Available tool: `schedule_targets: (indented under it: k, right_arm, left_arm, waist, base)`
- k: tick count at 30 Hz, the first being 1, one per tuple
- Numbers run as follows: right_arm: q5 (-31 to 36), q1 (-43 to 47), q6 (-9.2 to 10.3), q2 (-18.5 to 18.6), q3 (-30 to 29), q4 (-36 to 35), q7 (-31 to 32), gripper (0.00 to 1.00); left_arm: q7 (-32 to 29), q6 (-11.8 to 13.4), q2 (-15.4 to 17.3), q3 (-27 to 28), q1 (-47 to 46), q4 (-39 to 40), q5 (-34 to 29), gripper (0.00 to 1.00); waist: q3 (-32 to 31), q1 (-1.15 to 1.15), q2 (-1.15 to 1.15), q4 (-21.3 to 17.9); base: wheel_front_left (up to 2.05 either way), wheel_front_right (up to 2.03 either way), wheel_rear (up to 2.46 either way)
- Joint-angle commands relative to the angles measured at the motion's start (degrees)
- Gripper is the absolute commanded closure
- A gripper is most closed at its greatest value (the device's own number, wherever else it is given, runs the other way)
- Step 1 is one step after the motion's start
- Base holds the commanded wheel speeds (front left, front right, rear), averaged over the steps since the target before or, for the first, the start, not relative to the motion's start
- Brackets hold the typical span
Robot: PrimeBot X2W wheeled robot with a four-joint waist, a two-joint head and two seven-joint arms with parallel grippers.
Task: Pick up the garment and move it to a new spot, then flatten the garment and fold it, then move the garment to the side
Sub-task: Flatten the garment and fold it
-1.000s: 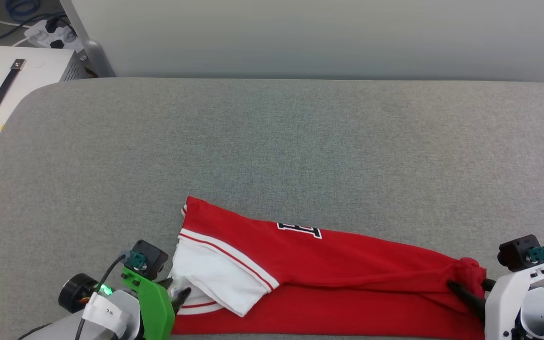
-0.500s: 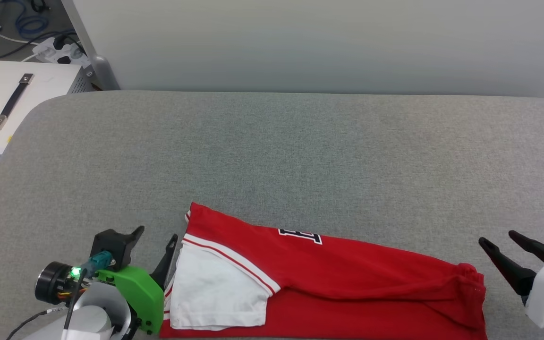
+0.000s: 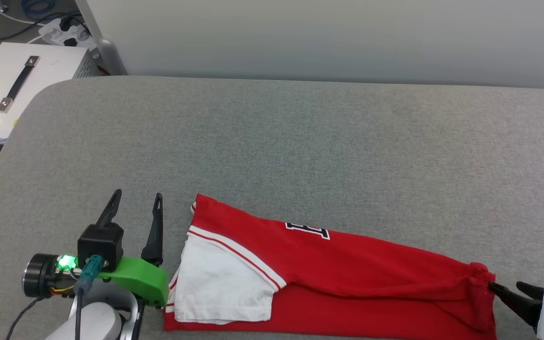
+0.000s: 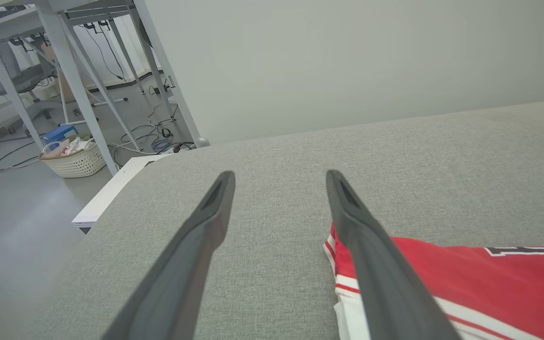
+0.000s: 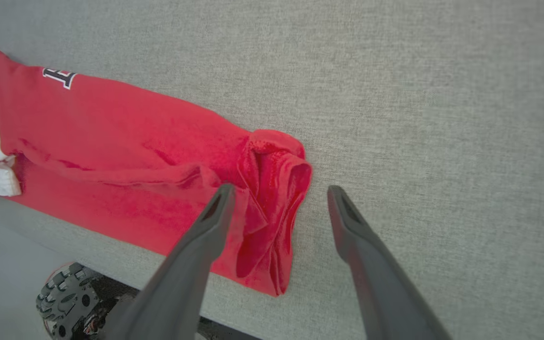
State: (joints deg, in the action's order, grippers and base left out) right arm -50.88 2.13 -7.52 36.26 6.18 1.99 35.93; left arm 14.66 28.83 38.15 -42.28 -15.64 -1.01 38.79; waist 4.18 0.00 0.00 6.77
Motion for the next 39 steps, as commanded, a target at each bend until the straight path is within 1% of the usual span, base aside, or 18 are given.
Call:
schedule_targets:
  k: [1, 6, 9, 16, 24, 25, 26, 27, 33, 39]
  right_arm:
    - [0.1, -0.6, 0.03, -0.3, 0.5, 0.6, 0.8, 0.0]
    - [1.0, -1.7, 0.03, -2.1, 2.4, 3.9, 2.5, 0.0]
    - [0.7, -2.2, 0.03, -3.5, 3.0, 6.2, 2.6, 0.0]
    - [0.0, -3.3, 0.03, -5.2, 5.5, 10.0, 1.2, 0.0]
    - [-3.3, -4.0, 0.03, -5.6, 10.0, 11.4, -0.4, 0.0]
    - [-3.8, -4.2, 0.03, -5.5, 10.5, 11.2, -0.9, 0.54]
    - [-4.2, -4.2, 0.03, -5.4, 10.7, 11.1, -1.4, 0.93]
    - [-4.7, -4.3, 0.03, -5.3, 11.1, 11.0, -1.9, 1.0]
    - [-6.4, -5.0, 0.03, -3.8, 11.8, 10.3, -4.9, 1.0]
    - [-7.5, -5.4, 0.03, -1.0, 9.2, 11.7, -7.5, 1.0]
  left_arm:
    - [0.3, 0.1, -1.2, 1.8, 1.8, 0.3, -2.1, 0.0]
    - [0.3, -0.8, -6.1, 10.0, 6.5, 1.2, -9.5, 0.0]
    - [0.3, -2.1, -9.0, 13.9, 8.9, 1.4, -13.2, 0.0]
    - [0.3, -7.0, -15.5, 21.2, 12.8, 0.2, -20.2, 0.0]
    - [0.3, -12.5, -21.7, 26.7, 15.4, 0.6, -27.9, 0.0]
    - [0.3, -13.1, -22.4, 27.5, 15.8, 0.7, -28.7, 0.0]
    - [0.3, -13.6, -22.8, 28.1, 16.2, 0.7, -29.3, 0.0]
    - [0.3, -14.2, -23.4, 28.8, 16.7, 0.7, -30.0, 0.0]
    - [0.3, -17.1, -25.6, 31.2, 18.4, 0.6, -33.2, 0.0]
    - [0.3, -19.0, -26.9, 32.7, 19.5, 1.2, -35.3, 0.0]
  waist:
    - [0.8, 0.0, 0.0, 0.7]
    - [2.1, 0.0, 0.0, 1.8]
    - [2.7, 0.0, 0.0, 2.5]
    - [3.8, 0.0, 0.0, 3.4]
    - [4.1, 0.0, 0.0, 3.7]
    - [4.0, 0.0, 0.0, 3.6]
    - [4.0, 0.0, 0.0, 3.6]
    - [3.9, 0.0, 0.0, 3.5]
    - [3.1, 0.0, 0.0, 3.0]
    - [1.7, 0.0, 0.0, 2.6]
  base:
    - [0.0, 0.0, 0.0]
    - [0.0, 0.0, 0.0]
    - [0.0, 0.0, 0.0]
    - [0.0, 0.0, 0.0]
    - [0.0, 0.0, 0.0]
    - [0.0, 0.0, 0.0]
    - [0.0, 0.0, 0.0]
    - [0.0, 0.0, 0.0]
    - [0.0, 0.0, 0.0]
    - [0.0, 0.0, 0.0]
